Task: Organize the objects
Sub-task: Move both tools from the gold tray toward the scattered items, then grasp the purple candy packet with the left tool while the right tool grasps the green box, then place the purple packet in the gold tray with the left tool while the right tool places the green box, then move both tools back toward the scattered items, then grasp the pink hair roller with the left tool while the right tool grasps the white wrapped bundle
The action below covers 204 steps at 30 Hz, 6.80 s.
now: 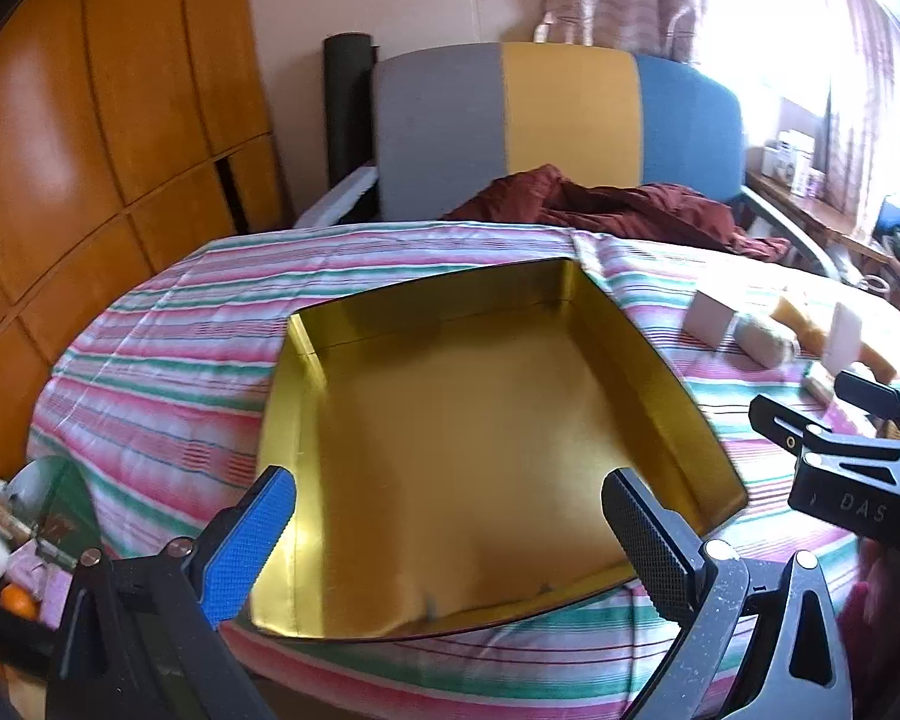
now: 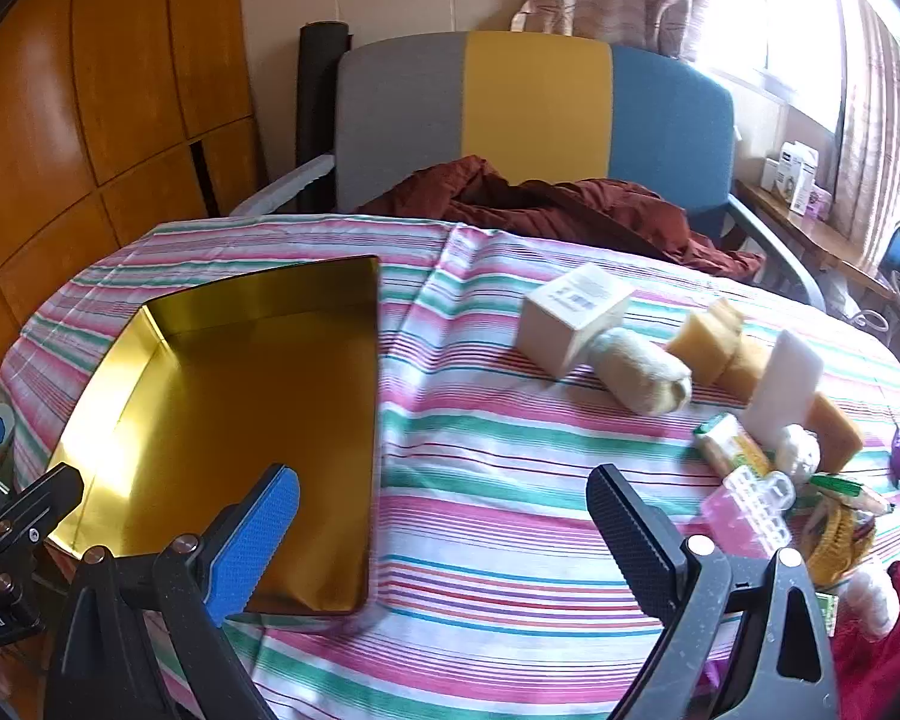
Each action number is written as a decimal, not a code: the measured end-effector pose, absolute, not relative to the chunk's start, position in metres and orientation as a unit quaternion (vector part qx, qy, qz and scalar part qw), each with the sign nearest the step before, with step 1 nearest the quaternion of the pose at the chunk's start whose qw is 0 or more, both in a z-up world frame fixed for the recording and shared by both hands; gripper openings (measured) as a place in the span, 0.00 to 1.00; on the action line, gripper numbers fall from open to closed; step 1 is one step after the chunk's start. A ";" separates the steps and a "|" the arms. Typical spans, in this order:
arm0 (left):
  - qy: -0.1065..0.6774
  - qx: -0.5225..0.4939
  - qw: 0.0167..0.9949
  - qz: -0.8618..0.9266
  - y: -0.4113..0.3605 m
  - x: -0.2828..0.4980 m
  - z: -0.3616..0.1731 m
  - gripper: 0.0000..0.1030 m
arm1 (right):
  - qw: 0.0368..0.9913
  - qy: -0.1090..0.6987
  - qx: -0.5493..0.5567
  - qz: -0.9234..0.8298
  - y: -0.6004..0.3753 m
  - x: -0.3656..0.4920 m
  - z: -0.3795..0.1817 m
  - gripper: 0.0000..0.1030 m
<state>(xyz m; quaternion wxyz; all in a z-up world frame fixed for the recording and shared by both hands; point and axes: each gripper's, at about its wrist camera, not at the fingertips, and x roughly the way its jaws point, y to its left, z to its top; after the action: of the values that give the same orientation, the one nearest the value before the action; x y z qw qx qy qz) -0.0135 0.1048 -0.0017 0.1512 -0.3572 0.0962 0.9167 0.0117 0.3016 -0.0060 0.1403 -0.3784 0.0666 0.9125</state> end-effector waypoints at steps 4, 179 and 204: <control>0.107 -0.353 0.187 0.910 0.123 -0.010 -0.001 1.00 | 0.155 0.080 -0.378 0.909 0.327 0.024 -0.003 0.96; 0.181 -0.372 0.310 0.856 0.217 0.014 -0.013 0.96 | 0.296 0.162 -0.437 0.834 0.514 0.140 0.011 0.74; 0.263 -0.362 0.492 0.747 0.389 0.032 -0.045 0.96 | 0.237 0.161 -0.611 0.738 0.585 0.159 -0.047 0.69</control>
<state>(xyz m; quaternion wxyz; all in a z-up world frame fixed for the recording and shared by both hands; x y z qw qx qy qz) 0.0319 0.3893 -0.0447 0.4919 -0.3616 0.2632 0.7470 0.1590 0.5849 -0.0469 0.2373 -0.6106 0.1607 0.7383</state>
